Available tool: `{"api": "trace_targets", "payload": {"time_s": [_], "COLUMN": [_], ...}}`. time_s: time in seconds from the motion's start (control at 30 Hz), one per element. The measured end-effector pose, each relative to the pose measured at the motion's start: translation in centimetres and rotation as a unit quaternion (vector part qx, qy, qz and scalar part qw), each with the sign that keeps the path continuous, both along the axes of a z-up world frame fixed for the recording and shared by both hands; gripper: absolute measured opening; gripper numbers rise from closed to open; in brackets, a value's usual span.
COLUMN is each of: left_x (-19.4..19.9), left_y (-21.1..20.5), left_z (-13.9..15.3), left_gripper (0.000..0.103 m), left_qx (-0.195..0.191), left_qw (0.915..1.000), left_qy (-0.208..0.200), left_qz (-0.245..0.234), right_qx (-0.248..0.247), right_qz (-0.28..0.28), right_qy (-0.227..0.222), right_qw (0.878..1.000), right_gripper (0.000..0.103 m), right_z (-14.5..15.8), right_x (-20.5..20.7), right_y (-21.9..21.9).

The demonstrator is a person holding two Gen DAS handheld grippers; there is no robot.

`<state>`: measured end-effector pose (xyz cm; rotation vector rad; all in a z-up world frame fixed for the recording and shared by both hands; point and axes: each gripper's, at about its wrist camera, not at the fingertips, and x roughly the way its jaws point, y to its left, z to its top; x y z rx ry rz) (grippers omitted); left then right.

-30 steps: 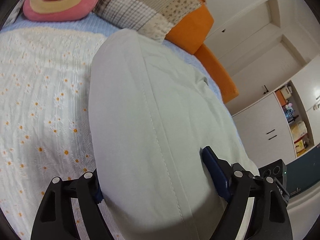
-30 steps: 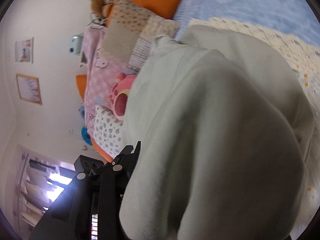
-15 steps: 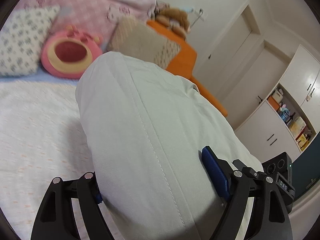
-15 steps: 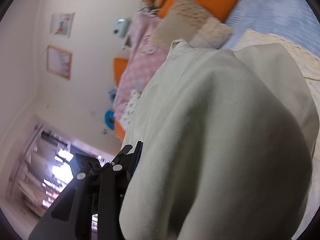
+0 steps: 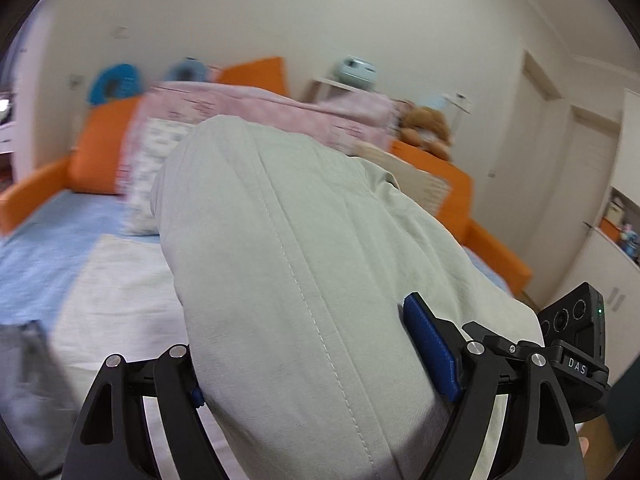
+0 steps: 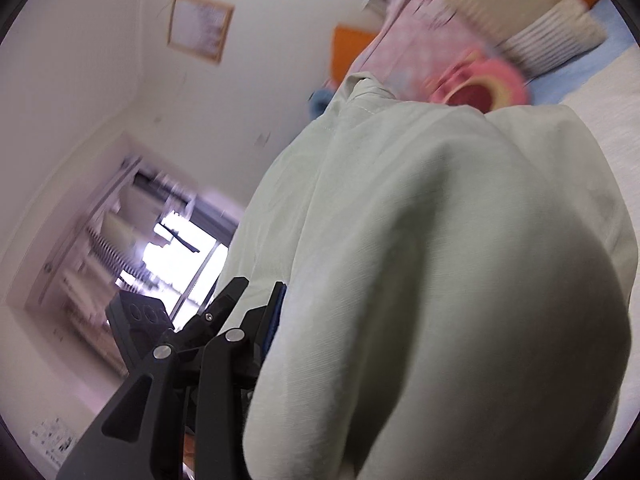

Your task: Fold large clothes

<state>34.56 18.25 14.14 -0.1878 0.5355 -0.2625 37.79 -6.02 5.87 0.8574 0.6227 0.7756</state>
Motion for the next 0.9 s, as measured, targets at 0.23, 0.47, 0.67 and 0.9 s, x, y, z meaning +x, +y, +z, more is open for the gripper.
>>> {"api": "trace_targets", "payload": {"time_s": [0.23,0.47,0.67,0.9], "left_x": [-4.7,-8.1,-10.1,-10.1], "left_y": [14.5,27.4,35.9,41.6], "left_z": [0.8,0.1,-0.9,-4.5], "left_gripper": [0.082,0.082,0.082,0.083], "left_qx": [0.029,0.042,0.048,0.06], "left_qw": [0.9948,0.9834,0.9739,0.9697], "left_qy": [-0.001,0.018,0.038,0.052], "left_qz": [0.097,0.175,0.219,0.231], "right_qx": [0.004,0.022,0.029,0.018], "right_qz": [0.103,0.18,0.221,0.237], "right_qy": [0.002,0.025,0.049,0.061], "right_qw": [0.995,0.983,0.974,0.969], "right_gripper": [0.033,0.033,0.033,0.033], "right_z": [-0.4,-2.0,-3.6,-6.9], "right_x": [1.9,1.7,1.7,1.9], "right_y": [15.1,29.9,38.6,43.7]}}
